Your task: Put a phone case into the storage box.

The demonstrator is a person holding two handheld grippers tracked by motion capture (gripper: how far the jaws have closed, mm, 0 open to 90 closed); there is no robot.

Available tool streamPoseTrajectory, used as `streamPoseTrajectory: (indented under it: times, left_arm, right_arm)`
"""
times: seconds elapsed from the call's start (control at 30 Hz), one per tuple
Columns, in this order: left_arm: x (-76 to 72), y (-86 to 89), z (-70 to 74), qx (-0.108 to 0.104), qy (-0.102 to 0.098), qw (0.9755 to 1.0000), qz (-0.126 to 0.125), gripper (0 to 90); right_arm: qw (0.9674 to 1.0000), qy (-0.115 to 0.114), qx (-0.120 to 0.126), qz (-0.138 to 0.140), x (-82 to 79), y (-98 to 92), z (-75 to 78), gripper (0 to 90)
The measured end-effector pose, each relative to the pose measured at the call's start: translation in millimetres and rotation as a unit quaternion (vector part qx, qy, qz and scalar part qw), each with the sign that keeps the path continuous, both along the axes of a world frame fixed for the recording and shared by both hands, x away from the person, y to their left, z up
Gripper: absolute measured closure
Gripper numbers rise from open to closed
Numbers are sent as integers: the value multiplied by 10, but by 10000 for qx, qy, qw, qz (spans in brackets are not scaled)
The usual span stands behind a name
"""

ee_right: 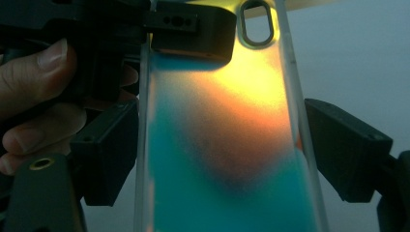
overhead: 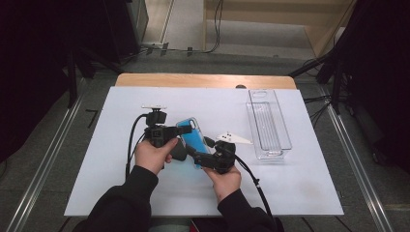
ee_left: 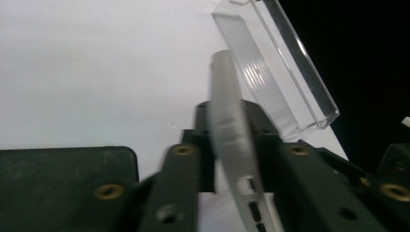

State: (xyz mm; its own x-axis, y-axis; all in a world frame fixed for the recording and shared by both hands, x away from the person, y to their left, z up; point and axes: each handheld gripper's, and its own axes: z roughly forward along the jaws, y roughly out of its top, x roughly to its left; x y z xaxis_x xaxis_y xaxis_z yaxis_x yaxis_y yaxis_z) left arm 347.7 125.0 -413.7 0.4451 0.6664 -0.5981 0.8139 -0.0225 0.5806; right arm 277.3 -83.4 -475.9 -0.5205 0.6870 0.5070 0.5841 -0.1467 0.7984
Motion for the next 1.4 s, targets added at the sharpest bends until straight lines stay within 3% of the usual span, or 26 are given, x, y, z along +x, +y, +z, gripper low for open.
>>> streamPoseTrajectory:
  times: [0.37,0.47,0.5,0.57,0.63,0.7,0.83,1.0,1.13,1.23,1.3,1.4]
  left_arm:
    - [3,61,19,-411,175,9990,70,860]
    - [-8,67,41,-395,92,9991,88,859]
    - [-14,68,51,-392,41,9992,91,859]
    - [-26,69,75,-295,-96,9995,115,859]
    - [-43,69,98,-140,-336,9992,137,858]
    - [-67,59,115,16,-574,9982,176,857]
    - [-90,41,112,172,-845,9962,149,856]
    - [-149,11,98,291,-1280,9913,69,856]
    - [-195,-50,70,386,-1553,9871,31,857]
    - [-224,-82,50,408,-1717,9843,26,857]
    - [-248,-92,30,400,-1861,9817,13,857]
    - [-245,-116,-11,411,-1882,9812,-79,857]
  right_arm:
    - [9992,-311,-219,123,20,6,27,145]
    - [9977,-312,-525,290,64,0,76,68]
    - [9968,-307,-633,384,81,-6,98,0]
    - [9955,-148,-782,509,116,-24,141,0]
    - [9944,-134,-808,671,137,-63,174,0]
    - [9931,-122,-891,754,145,-106,211,0]
    - [9906,-68,-1003,932,152,-207,255,0]
    - [9877,-26,-1160,1049,133,-318,298,0]
    - [9821,63,-1358,1304,123,-397,318,0]
    - [9788,-16,-1561,1322,119,-444,308,0]
    - [9785,-57,-1603,1298,111,-476,301,0]
    - [9772,-161,-1665,1309,106,-497,296,0]
